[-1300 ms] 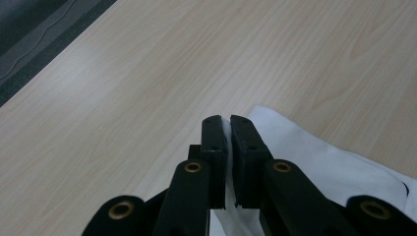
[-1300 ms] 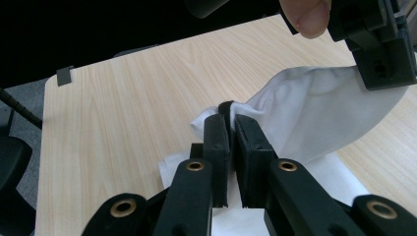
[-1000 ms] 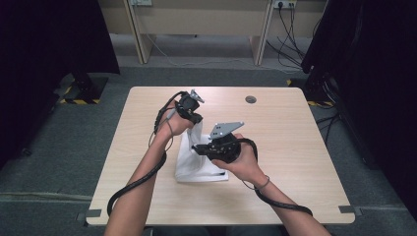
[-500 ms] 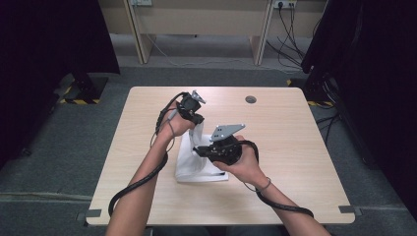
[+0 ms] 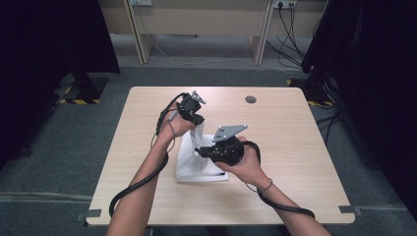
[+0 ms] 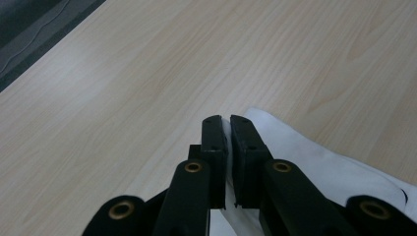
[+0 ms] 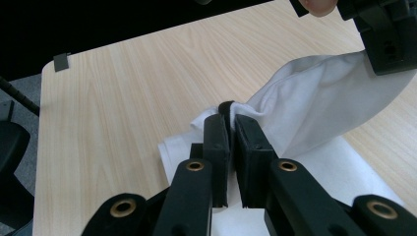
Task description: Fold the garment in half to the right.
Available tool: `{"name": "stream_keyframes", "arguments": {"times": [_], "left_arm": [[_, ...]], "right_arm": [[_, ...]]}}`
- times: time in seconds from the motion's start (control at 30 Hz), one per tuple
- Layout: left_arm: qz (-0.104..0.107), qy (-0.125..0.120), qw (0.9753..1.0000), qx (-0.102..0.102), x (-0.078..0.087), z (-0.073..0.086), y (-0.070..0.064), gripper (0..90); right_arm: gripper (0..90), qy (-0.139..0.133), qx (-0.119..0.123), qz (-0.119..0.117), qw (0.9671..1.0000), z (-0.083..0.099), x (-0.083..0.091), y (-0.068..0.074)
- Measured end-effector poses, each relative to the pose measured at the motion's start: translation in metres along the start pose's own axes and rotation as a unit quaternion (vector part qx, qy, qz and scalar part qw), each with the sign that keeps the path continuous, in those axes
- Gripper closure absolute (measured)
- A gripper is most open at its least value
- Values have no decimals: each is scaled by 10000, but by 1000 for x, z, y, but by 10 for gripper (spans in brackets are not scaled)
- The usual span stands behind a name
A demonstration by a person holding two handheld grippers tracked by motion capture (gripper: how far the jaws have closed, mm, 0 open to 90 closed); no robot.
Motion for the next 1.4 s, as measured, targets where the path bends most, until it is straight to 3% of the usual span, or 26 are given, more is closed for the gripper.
{"name": "stream_keyframes", "arguments": {"times": [1.4], "left_arm": [[90,30,10000,-9,-11,0,-12,837]], "right_arm": [[843,0,-143,25,9999,15,2,-4]]}}
Point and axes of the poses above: each handheld gripper's, and its own axes: x roughly backward along the jaws, z roughly out of its underside, y roughly to its left, the point moved 3 cm from there along -x, roughly forward along the jaws, and after that the axes turned 14 degrees about -z, right-handed, at the moved point
